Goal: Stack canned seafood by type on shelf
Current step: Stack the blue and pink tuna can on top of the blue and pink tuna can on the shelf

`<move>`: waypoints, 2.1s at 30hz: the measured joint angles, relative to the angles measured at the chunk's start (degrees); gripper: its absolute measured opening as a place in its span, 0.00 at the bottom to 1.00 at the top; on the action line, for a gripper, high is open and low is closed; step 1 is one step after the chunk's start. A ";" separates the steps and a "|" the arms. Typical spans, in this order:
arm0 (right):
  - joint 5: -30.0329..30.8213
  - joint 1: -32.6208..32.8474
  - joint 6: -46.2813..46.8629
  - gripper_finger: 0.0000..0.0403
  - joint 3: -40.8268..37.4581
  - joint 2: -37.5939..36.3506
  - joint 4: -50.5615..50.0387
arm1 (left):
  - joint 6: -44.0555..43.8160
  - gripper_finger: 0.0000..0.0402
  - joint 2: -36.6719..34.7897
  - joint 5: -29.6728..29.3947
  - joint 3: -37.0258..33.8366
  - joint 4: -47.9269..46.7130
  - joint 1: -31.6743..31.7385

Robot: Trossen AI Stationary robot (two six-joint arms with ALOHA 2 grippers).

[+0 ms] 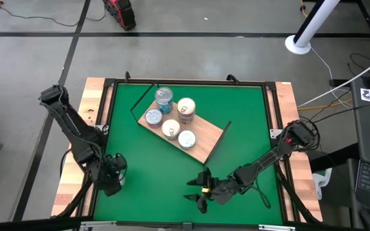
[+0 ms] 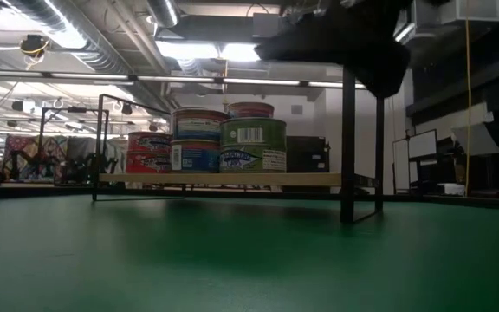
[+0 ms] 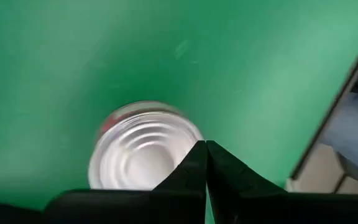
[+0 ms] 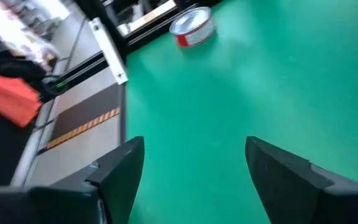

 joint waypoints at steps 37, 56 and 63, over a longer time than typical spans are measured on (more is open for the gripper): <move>6.65 -2.34 -13.42 0.70 33.68 27.44 1.07 | -16.86 0.00 13.98 17.25 0.53 -12.78 -4.54; 4.67 -6.84 -13.51 0.70 38.27 31.35 -0.50 | -21.16 0.00 17.38 13.42 0.53 -3.05 -1.76; 4.83 -6.84 -13.55 0.70 38.27 31.31 -3.36 | -19.92 0.00 17.38 8.67 0.53 -0.53 1.94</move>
